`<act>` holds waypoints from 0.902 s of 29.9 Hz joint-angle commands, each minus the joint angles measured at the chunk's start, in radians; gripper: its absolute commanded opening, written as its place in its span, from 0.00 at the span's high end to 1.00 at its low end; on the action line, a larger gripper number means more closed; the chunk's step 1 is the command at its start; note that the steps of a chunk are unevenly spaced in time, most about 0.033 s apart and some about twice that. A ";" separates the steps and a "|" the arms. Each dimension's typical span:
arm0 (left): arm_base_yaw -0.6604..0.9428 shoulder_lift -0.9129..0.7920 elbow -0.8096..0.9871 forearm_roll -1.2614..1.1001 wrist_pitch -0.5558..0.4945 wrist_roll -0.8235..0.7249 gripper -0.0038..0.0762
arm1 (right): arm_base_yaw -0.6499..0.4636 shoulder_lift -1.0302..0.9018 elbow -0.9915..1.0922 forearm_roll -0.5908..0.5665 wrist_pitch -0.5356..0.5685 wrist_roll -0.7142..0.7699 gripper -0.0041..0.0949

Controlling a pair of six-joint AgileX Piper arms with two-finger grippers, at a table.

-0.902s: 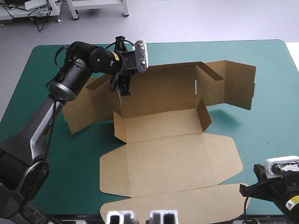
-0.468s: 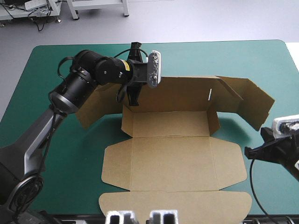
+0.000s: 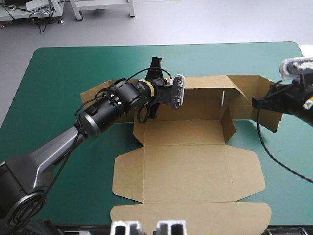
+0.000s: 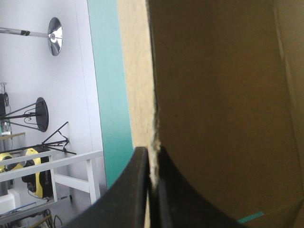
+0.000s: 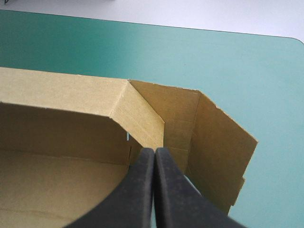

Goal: Fold the box

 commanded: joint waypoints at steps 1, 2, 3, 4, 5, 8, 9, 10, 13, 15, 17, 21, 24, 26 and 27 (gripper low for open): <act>-0.011 -0.045 0.027 0.059 -0.074 -0.082 0.96 | 0.004 0.101 -0.120 -0.007 -0.059 -0.009 0.98; -0.011 -0.045 0.039 0.072 -0.074 -0.099 0.96 | 0.004 0.138 -0.150 -0.007 -0.054 -0.009 0.98; -0.011 -0.047 0.050 0.079 -0.074 -0.117 0.96 | 0.004 0.175 -0.180 -0.007 -0.048 -0.009 0.98; -0.011 -0.049 0.058 0.077 -0.074 -0.119 0.96 | 0.004 0.204 -0.205 -0.007 -0.041 -0.013 0.98; -0.011 -0.054 0.068 0.074 -0.082 -0.119 0.96 | 0.004 0.248 -0.244 -0.007 -0.030 -0.019 0.98; -0.021 -0.067 0.085 0.072 -0.089 -0.127 0.96 | 0.004 0.350 -0.343 -0.007 -0.002 -0.038 0.98; -0.023 -0.071 0.085 0.074 -0.089 -0.136 0.96 | 0.004 0.379 -0.372 -0.007 0.007 -0.043 0.98; -0.023 -0.074 0.085 0.068 -0.089 -0.138 0.96 | 0.004 0.416 -0.411 -0.007 0.022 -0.047 0.98; -0.035 -0.085 0.086 0.068 -0.089 -0.159 0.96 | 0.004 0.524 -0.532 -0.003 0.094 -0.064 0.98; -0.046 -0.092 0.086 0.068 -0.082 -0.164 0.96 | 0.004 0.586 -0.602 0.002 0.138 -0.083 0.98; -0.059 -0.095 0.086 0.065 -0.073 -0.164 0.96 | 0.004 0.650 -0.678 0.010 0.173 -0.095 0.98; -0.083 -0.095 0.086 0.068 -0.059 -0.164 0.96 | -0.002 0.752 -0.795 0.041 0.265 -0.130 0.98; -0.090 -0.095 0.086 0.072 -0.055 -0.164 0.96 | -0.033 0.793 -0.813 0.116 0.272 -0.140 0.98; -0.090 -0.095 0.086 0.072 -0.055 -0.164 0.96 | -0.058 0.817 -0.813 0.146 0.297 -0.157 0.98; -0.090 -0.095 0.086 0.072 -0.051 -0.164 0.96 | -0.069 0.825 -0.813 0.146 0.310 -0.157 0.98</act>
